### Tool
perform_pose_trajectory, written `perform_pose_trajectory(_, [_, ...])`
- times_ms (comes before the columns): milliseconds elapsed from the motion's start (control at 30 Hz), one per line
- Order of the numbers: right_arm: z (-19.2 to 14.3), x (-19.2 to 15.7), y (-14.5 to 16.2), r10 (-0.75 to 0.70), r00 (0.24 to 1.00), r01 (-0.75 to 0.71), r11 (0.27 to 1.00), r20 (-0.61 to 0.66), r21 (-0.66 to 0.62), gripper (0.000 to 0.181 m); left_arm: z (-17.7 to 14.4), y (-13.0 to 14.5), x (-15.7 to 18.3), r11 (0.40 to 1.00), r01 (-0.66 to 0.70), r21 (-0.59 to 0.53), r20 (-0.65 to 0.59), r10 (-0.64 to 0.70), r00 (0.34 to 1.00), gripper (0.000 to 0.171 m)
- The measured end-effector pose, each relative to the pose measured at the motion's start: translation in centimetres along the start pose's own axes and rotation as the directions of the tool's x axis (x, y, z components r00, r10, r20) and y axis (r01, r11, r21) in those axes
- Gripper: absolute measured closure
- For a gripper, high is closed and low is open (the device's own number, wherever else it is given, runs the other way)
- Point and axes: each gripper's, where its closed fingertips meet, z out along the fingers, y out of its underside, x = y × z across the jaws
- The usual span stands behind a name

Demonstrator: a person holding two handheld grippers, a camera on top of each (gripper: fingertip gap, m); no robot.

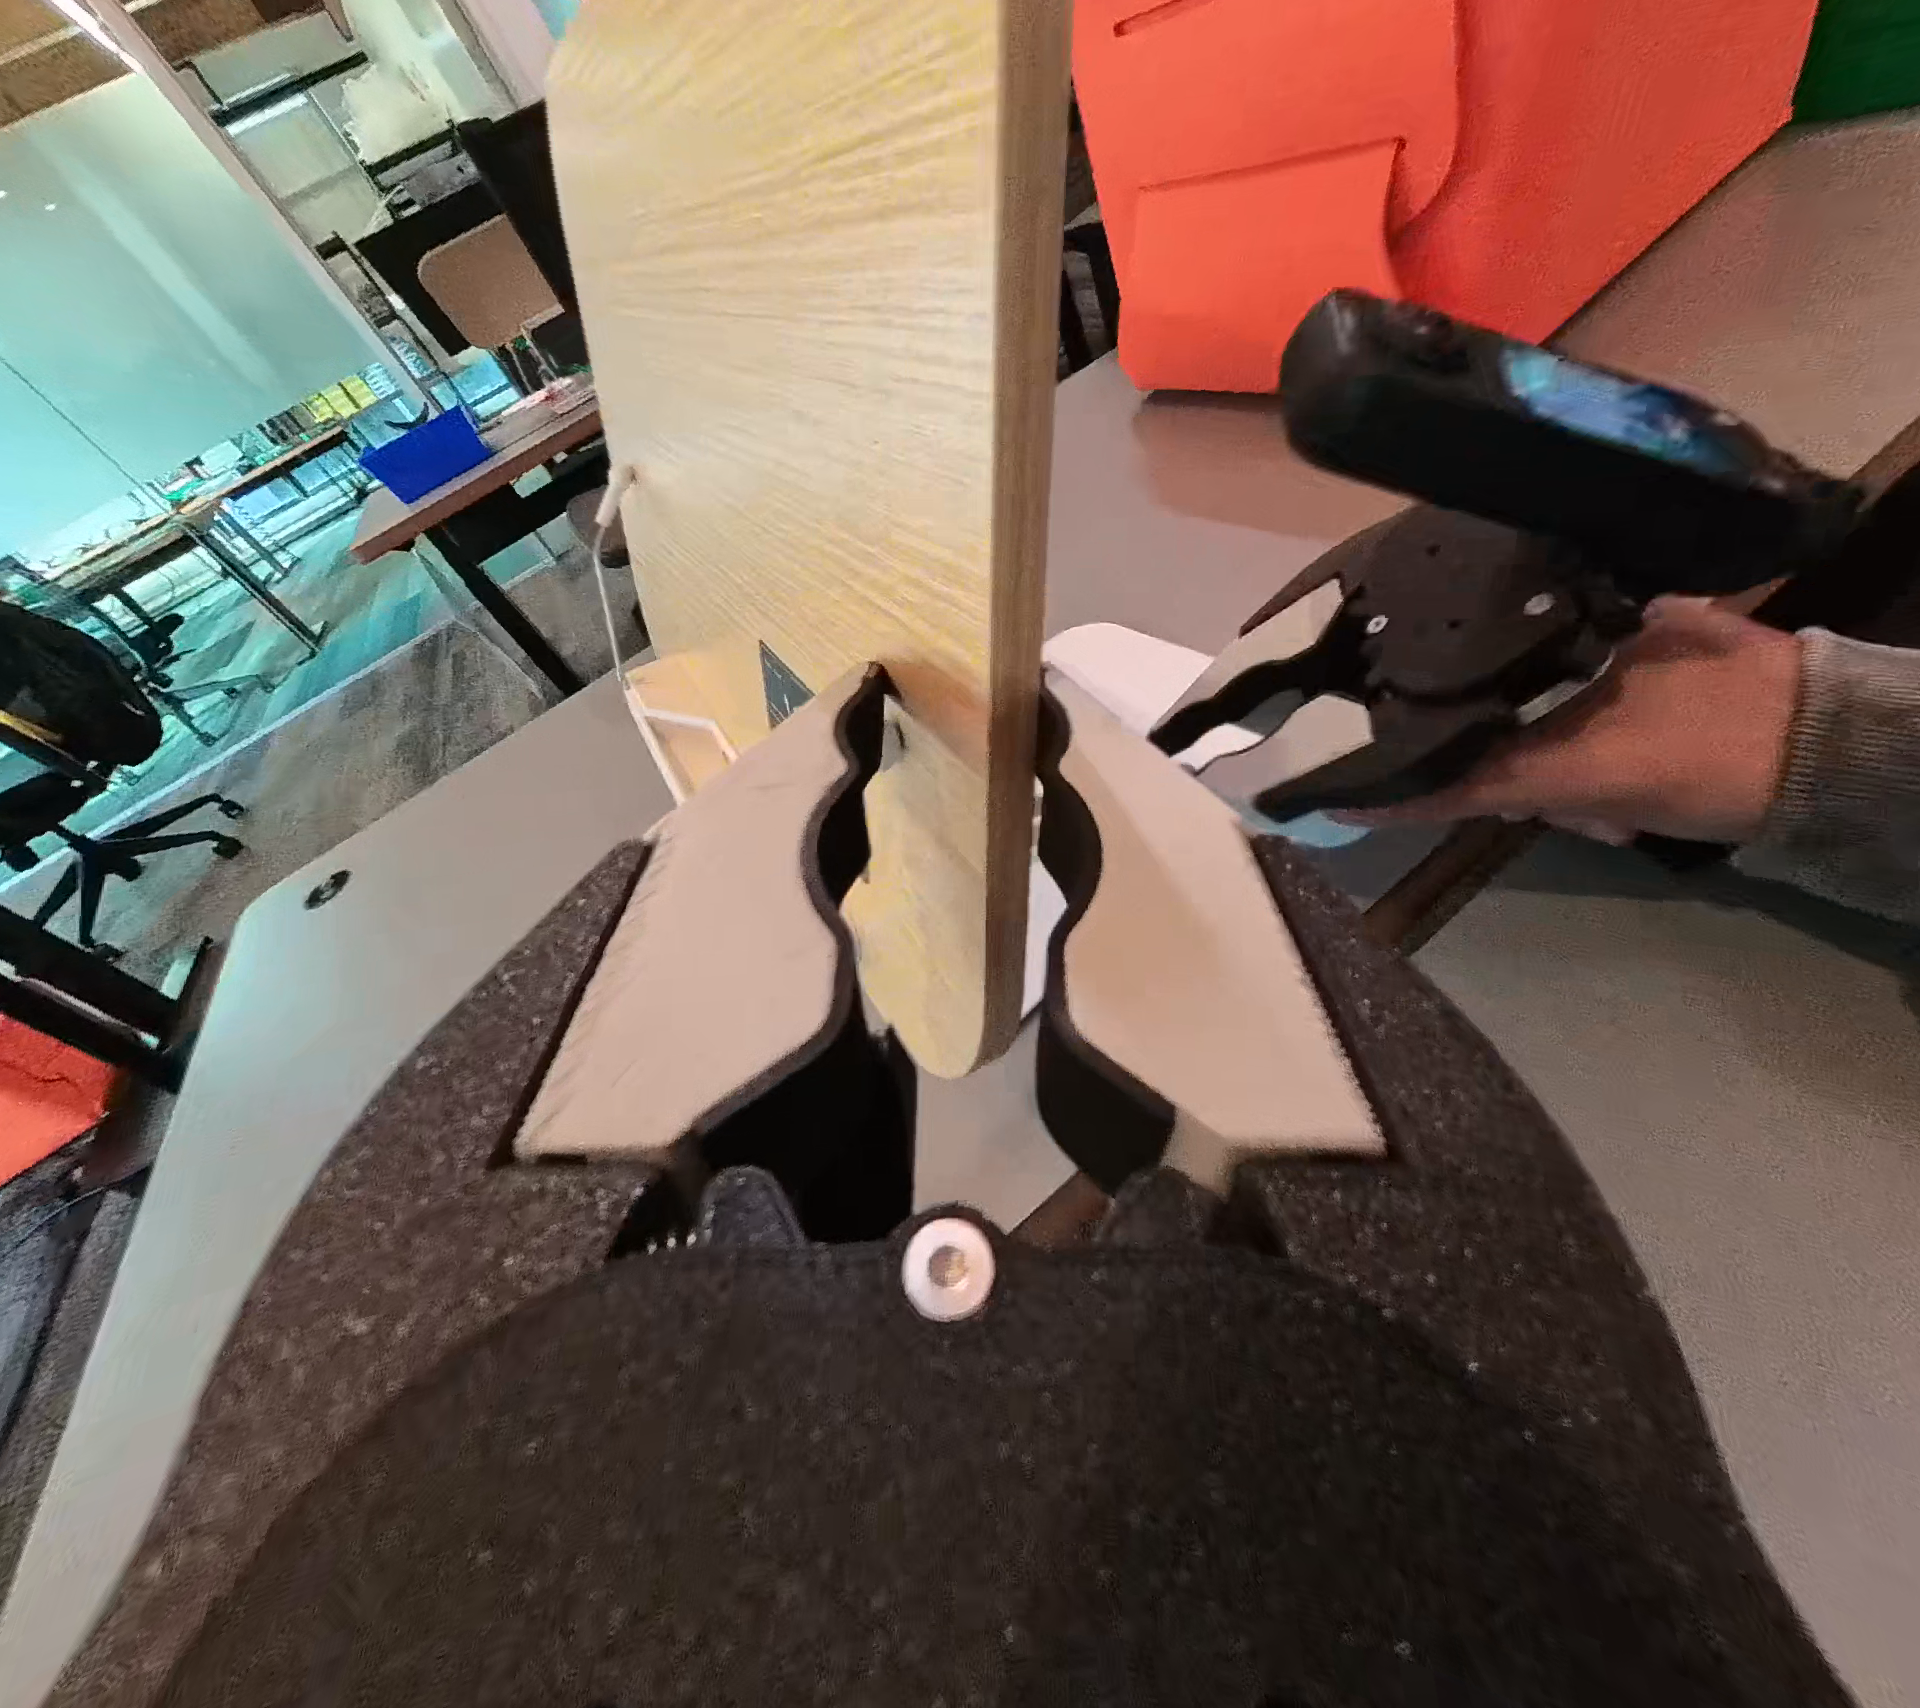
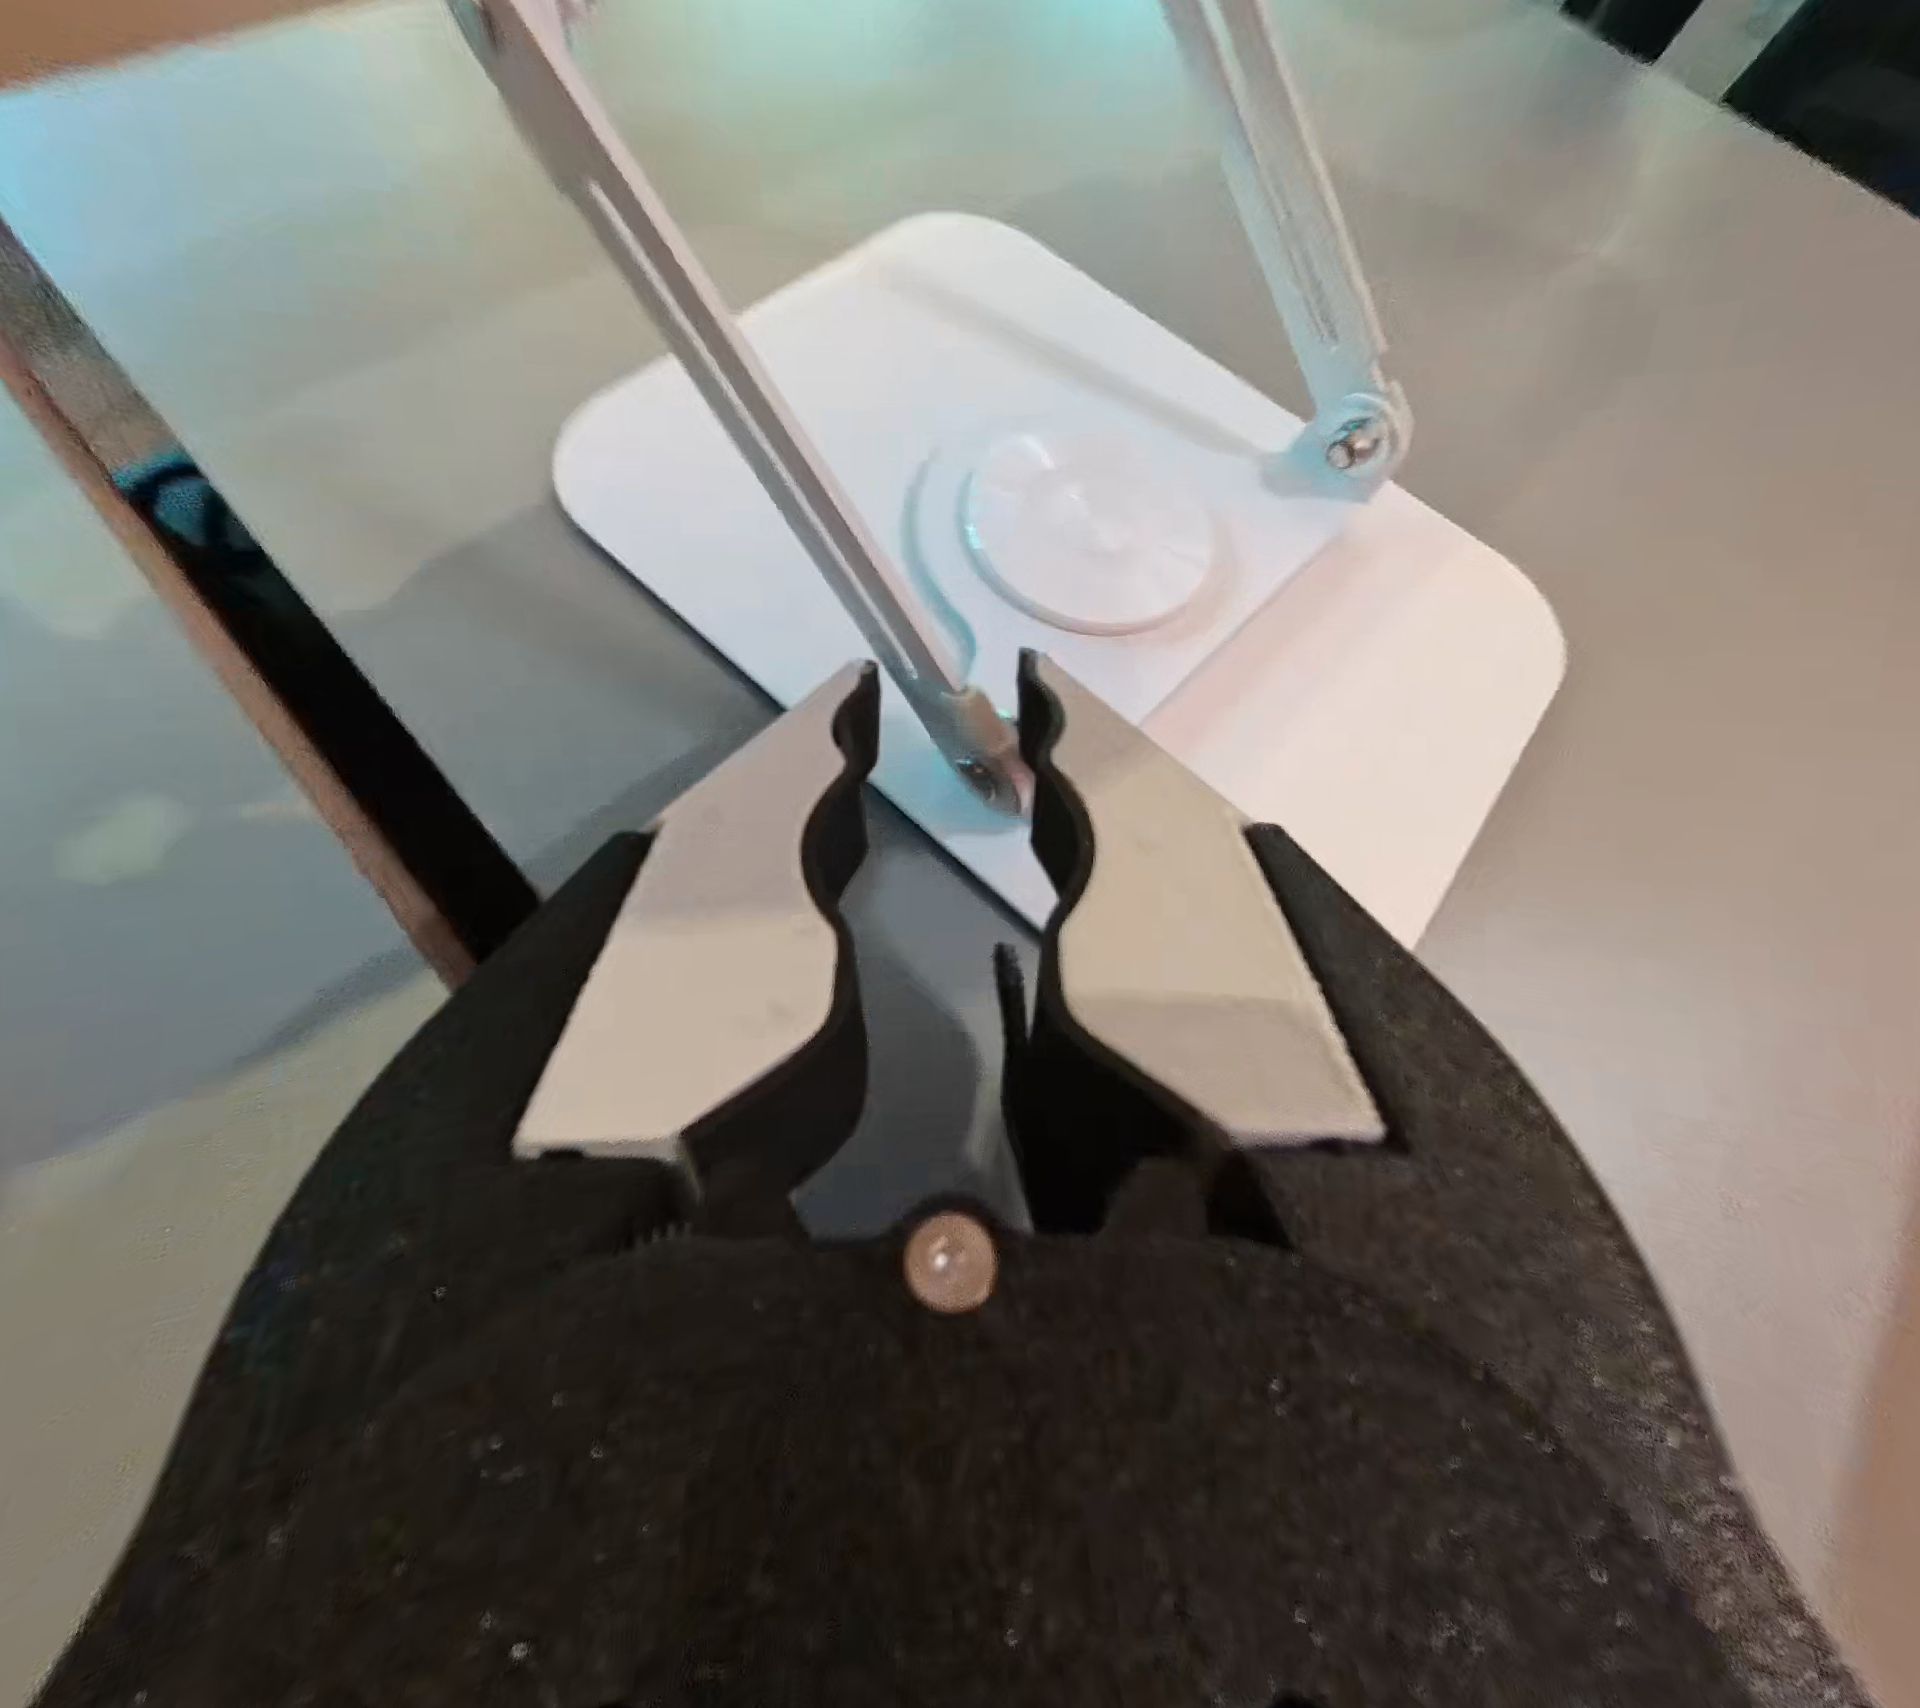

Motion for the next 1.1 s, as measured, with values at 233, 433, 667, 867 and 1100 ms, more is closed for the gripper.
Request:
perform_pose_trajectory(233, [3.8, 2.3, -0.9, 0.008, 0.998, -0.002, 0.995, 0.056, -0.104, 0.161, 3.0, 0.5, -2.0, 1.000, -0.004, 0.010, 0.056, 0.003, 0.998, 0.147])
perform_pose_trajectory(433, [9.4, 4.0, -3.8, 0.153, 0.979, -0.140, 0.985, 0.132, -0.103, 0.169, 8.4, 2.9, -10.2, 0.999, 0.027, -0.029, 0.274, -0.018, 0.962, 0.162])
perform_pose_trajectory(667, [9.0, 4.5, -3.9, 0.196, 0.976, -0.189, 0.979, 0.098, -0.083, 0.164, 8.4, 2.7, -9.9, 0.998, 0.062, 0.007, 0.254, -0.062, 0.965, 0.160])
perform_pose_trajectory(867, [6.2, 7.2, -3.4, 0.467, 0.868, -0.473, 0.881, 0.167, -0.004, 0.160, 9.7, 4.7, -14.8, 0.995, 0.100, 0.010, 0.217, -0.099, 0.971, 0.157])
perform_pose_trajectory(1100, [6.0, 10.9, -1.9, 0.485, 0.874, -0.485, 0.874, -0.005, 0.023, 0.156, 13.3, 9.3, -21.6, 0.929, 0.353, -0.110, 0.291, -0.310, 0.905, 0.143])
